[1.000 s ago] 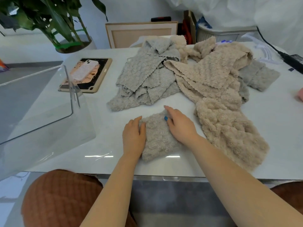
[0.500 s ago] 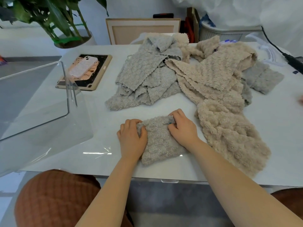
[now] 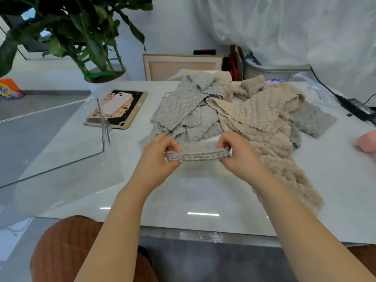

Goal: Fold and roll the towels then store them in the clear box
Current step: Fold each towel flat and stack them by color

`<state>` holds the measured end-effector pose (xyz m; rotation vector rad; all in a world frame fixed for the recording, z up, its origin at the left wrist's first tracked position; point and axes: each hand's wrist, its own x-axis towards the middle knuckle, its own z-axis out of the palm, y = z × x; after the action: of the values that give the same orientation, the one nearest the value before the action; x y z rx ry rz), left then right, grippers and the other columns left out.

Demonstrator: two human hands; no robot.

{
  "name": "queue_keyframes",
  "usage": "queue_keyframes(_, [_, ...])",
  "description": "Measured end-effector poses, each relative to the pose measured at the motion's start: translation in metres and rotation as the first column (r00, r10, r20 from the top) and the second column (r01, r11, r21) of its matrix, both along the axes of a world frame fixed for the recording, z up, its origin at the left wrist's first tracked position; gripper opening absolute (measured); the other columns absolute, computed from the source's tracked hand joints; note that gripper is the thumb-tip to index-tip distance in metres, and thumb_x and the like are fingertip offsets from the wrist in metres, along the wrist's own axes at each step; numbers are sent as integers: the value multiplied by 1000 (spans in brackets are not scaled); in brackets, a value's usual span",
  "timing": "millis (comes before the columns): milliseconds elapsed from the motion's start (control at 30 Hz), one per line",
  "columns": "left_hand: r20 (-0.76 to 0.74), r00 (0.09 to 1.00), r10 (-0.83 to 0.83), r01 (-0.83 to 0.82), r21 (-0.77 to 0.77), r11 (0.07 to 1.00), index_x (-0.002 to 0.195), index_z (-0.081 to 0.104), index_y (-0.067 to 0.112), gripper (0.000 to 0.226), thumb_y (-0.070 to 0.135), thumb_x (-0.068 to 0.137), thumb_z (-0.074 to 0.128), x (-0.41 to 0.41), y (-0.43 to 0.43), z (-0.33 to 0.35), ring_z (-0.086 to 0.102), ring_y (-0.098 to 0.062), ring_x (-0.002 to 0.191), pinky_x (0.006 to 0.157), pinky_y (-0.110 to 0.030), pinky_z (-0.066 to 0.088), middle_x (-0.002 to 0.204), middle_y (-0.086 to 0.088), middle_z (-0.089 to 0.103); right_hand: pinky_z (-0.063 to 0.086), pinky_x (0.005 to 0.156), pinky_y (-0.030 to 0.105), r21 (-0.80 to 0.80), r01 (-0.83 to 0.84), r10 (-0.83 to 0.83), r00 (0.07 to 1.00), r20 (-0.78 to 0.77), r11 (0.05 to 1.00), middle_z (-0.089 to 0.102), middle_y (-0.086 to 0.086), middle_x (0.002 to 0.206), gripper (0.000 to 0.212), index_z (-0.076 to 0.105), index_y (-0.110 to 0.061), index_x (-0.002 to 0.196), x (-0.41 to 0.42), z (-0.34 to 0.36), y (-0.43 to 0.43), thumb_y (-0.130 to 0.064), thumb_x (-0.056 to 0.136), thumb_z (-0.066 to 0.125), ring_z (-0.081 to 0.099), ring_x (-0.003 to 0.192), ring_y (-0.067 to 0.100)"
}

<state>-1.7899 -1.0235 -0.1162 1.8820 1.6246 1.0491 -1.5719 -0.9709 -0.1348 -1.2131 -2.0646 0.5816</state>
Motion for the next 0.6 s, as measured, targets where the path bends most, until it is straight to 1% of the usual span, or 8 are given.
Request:
queue_keyframes(67, [-43,998,-36,38,32,999,73,52,26,34,-5,68,64,5,-7,-15,47,-10,75,64,-23,37,81,6,49,34,56,35,105,1,-11,996,90,994,42,-10,70,37,39,-24,67,5,-12,-4,10,59,53,42,67,16])
queue_keyframes(133, [-126,990,-67,65,-18,998,74,47,32,39,-3,65,61,10,-16,-46,46,-11,79,66,-24,34,82,10,47,33,55,35,64,12,-26,975,219,998,43,-5,73,37,39,-23,69,8,-33,-14,9,57,52,44,69,20])
queue_keyframes(267, [-158,972,-174,129,-259,957,78,48,44,44,1,68,54,10,-42,-97,47,-10,89,78,-25,38,90,20,47,31,63,30,-318,44,142,830,539,947,40,-3,87,29,44,-24,80,16,-58,-37,3,71,46,40,85,18])
queue_keyframes(333, [-121,971,-205,148,-370,917,81,52,46,42,6,72,55,7,-46,-91,51,-9,94,85,-26,42,96,16,53,38,70,30,-465,79,239,776,584,882,44,-4,87,30,54,-21,87,19,-39,-38,4,76,42,45,88,19])
queue_keyframes(400, [-88,979,-184,126,-448,885,84,60,42,24,19,79,60,7,-41,-71,57,-7,91,86,-28,47,97,13,60,44,72,29,-509,153,193,804,562,847,55,-3,86,31,64,-14,93,16,-16,-30,3,81,41,55,86,21])
queue_keyframes(500, [-154,980,124,-158,-234,959,108,64,25,20,22,93,51,16,-14,-51,57,-14,97,87,-33,48,111,3,60,47,73,32,-293,277,-113,873,474,915,63,10,101,25,63,-7,102,1,-4,-10,-6,89,41,59,89,28])
queue_keyframes(567, [-237,936,261,-278,-39,960,130,53,14,35,24,100,39,30,1,-59,48,-23,119,97,-35,40,132,-7,51,45,76,34,-169,305,-234,910,341,937,57,14,116,30,56,-8,120,-12,-15,-7,-14,96,40,57,99,30])
queue_keyframes(600, [-317,913,256,-278,-26,960,138,46,11,41,27,101,34,39,4,-69,40,-25,130,105,-38,34,142,-9,44,44,86,36,-138,278,-223,920,322,951,51,14,129,36,49,-11,131,-17,-30,-11,-19,98,38,52,112,30])
